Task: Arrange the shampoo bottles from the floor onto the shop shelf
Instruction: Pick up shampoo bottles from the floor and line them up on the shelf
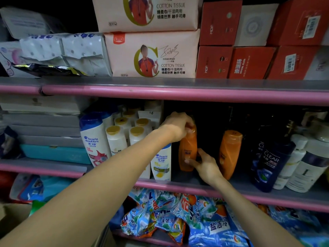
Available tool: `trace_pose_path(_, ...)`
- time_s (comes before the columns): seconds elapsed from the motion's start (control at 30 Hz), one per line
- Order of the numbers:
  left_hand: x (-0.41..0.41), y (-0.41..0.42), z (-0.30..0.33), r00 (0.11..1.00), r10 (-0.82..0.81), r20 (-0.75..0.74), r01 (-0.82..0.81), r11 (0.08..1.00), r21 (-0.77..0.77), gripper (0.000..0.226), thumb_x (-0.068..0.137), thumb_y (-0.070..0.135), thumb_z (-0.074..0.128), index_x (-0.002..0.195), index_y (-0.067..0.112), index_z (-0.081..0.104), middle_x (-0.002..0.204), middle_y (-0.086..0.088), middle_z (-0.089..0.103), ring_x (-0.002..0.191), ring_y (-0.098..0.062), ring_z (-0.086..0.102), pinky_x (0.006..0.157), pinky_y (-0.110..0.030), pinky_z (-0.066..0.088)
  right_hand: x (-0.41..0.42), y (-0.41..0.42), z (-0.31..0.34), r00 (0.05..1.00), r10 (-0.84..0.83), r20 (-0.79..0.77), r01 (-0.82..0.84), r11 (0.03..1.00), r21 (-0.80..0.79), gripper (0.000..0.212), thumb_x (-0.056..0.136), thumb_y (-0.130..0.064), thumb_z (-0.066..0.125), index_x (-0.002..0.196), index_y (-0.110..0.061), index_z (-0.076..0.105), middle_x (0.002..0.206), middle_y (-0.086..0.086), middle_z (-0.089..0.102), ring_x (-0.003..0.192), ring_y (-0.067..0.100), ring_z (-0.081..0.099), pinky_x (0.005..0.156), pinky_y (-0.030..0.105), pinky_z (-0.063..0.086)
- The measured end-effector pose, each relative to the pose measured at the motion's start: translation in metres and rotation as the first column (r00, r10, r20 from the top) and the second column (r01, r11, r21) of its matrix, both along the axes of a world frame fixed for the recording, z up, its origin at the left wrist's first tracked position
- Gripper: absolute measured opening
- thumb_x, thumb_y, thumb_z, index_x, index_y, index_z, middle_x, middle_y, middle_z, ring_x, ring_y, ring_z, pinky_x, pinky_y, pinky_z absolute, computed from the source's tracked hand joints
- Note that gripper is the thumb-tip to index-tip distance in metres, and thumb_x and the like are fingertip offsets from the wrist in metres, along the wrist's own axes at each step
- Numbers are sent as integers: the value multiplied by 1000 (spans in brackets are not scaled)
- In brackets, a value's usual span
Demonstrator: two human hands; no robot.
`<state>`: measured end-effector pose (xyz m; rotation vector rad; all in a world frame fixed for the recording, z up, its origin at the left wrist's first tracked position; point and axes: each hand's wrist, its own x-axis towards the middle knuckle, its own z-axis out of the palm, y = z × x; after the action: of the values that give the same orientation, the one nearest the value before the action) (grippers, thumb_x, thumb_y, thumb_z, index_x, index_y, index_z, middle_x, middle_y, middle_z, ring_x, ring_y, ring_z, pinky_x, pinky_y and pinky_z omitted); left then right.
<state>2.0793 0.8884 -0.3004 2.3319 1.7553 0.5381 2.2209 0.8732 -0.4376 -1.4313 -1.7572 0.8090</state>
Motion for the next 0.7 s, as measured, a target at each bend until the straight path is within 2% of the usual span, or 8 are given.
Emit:
trace_pose_path(0.17,0,2,-5,994,7,108,-5,1000,-15,34,89,16,63,122,16,56,119,-7,65,111,-21,60,90,-27,46,-1,3,-2,1000,-14,-14,14,1000,7,38,86,-32,69,117,-14,56,105,3,66,94,17,61,81,26,46)
trace_pose_path(0.37,0,4,-3,992,36,124,-33,999,-19,52,88,20,65,133,12,40,119,-7,66,111,-23,60,85,-27,45,-1,4,0,999,0,-50,-2,999,-38,42,86,-30,69,121,-15,55,111,5,66,101,19,62,88,31,49)
trace_pose_path(0.43,0,3,-3,990,41,133,-39,999,-20,49,88,21,66,130,11,42,118,-6,66,110,-22,61,83,-27,45,-1,4,0,999,-5,-51,3,999,-43,41,86,-30,68,122,-15,55,112,5,66,101,20,62,89,32,49)
trace_pose_path(0.57,1,3,-4,989,53,135,-51,999,-19,34,87,22,66,114,10,48,117,-8,66,108,-24,61,90,-35,50,-1,4,1,999,-20,-35,19,999,-40,40,86,-31,68,121,-14,55,112,6,67,102,20,62,88,32,49)
trace_pose_path(0.7,1,1,-5,990,47,133,-43,998,-36,34,89,22,63,117,11,48,121,-7,64,112,-25,59,95,-37,48,1,0,4,999,-43,19,43,998,-52,44,86,-32,68,123,-13,56,119,8,65,108,23,61,90,31,48)
